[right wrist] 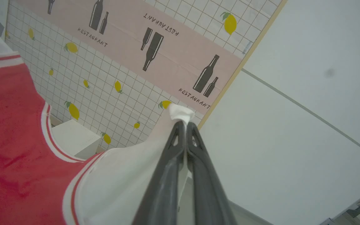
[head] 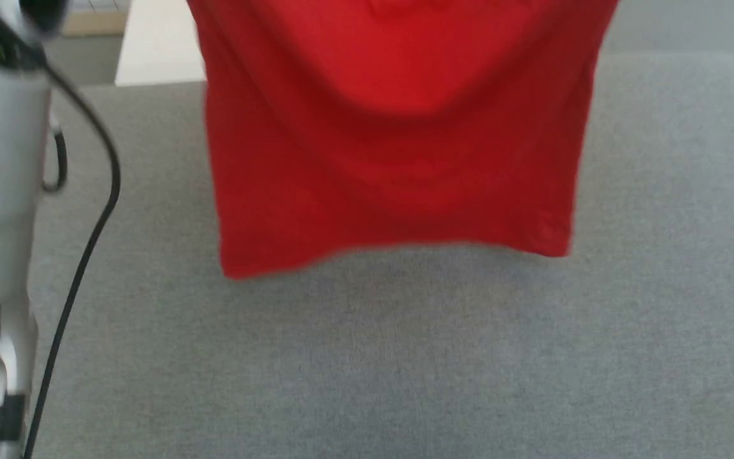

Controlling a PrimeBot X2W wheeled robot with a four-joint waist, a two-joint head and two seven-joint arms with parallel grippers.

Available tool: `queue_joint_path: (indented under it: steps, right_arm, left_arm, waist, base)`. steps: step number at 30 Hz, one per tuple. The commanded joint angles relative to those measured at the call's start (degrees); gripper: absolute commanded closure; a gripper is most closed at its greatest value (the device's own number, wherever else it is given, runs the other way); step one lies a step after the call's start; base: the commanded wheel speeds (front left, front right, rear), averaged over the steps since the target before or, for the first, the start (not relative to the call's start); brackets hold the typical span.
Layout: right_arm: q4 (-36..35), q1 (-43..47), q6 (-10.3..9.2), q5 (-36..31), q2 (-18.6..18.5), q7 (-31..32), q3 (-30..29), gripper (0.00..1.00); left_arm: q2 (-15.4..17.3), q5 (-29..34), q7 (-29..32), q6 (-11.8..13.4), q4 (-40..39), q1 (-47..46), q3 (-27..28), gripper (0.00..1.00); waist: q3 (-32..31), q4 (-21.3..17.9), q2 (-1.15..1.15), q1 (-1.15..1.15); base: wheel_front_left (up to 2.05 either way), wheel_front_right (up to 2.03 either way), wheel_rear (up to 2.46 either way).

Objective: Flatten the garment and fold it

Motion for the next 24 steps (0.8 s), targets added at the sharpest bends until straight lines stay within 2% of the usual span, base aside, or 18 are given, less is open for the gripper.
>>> queue_joint_path:
  steps: [1, 4, 7, 13, 17, 20, 22, 24]
  right_arm:
    - [0.9, -2.7, -0.1, -0.6, -0.5, -0.3, 0.9, 1.0]
    - [3.0, -7.2, -0.1, -1.9, -1.2, -1.6, 2.7, 1.0]
    - [5.8, -12.3, -0.1, -3.6, -1.4, -4.0, 3.8, 1.0]
    - [10.7, -21.7, -0.1, -7.2, -1.5, -10.3, 6.6, 1.0]
    - [14.1, -26.6, -0.1, -8.6, -2.4, -13.6, 7.6, 1.0]
    - [16.5, -28.8, -0.1, -9.3, -3.6, -15.5, 8.7, 1.0]
    - [18.0, -29.4, -0.1, -9.6, -4.4, -17.0, 9.3, 1.0]
    - [19.5, -29.5, -0.1, -9.6, -5.0, -18.4, 10.0, 1.0]
  left_arm:
    - [-0.7, 1.3, -1.4, 0.3, 1.8, -3.5, 0.0, 1.0]
    - [-1.8, 3.9, -5.1, 0.9, 6.1, -9.2, -0.5, 1.0]
    - [-3.7, 6.2, -10.0, 2.6, 9.8, -15.0, -0.4, 1.0]
    - [-5.8, 8.0, -20.1, 5.0, 15.6, -23.2, 1.4, 1.0]
    - [-6.4, 7.6, -26.0, 4.4, 18.3, -26.1, 2.3, 1.0]
    - [-6.7, 6.9, -29.4, 3.3, 20.0, -26.5, 2.5, 1.0]
    - [-6.8, 6.2, -32.4, 1.7, 20.7, -26.1, 2.5, 1.0]
    - [-6.8, 5.8, -35.1, 1.4, 21.6, -25.4, 2.9, 1.0]
  waist:
    - [5.8, -0.2, 0.0, 0.0]
    - [9.5, 0.1, 0.0, 0.0]
    - [12.8, 0.5, 0.0, 0.0]
    - [17.0, 0.9, 0.0, 0.0]
    - [19.9, 1.4, 0.0, 0.0]
    - [22.2, 2.0, 0.0, 0.0]
    - [23.4, 2.3, 0.0, 0.0]
    - [24.5, 2.7, 0.0, 0.0]
  base:
    - [0.0, 0.0, 0.0]
    - [0.0, 0.0, 0.0]
    - [0.0, 0.0, 0.0]
    - [0.0, 0.0, 0.0]
    - [0.0, 0.0, 0.0]
    - [0.0, 0.0, 0.0]
    - [0.0, 0.0, 0.0]
    - [0.0, 0.0, 0.0]
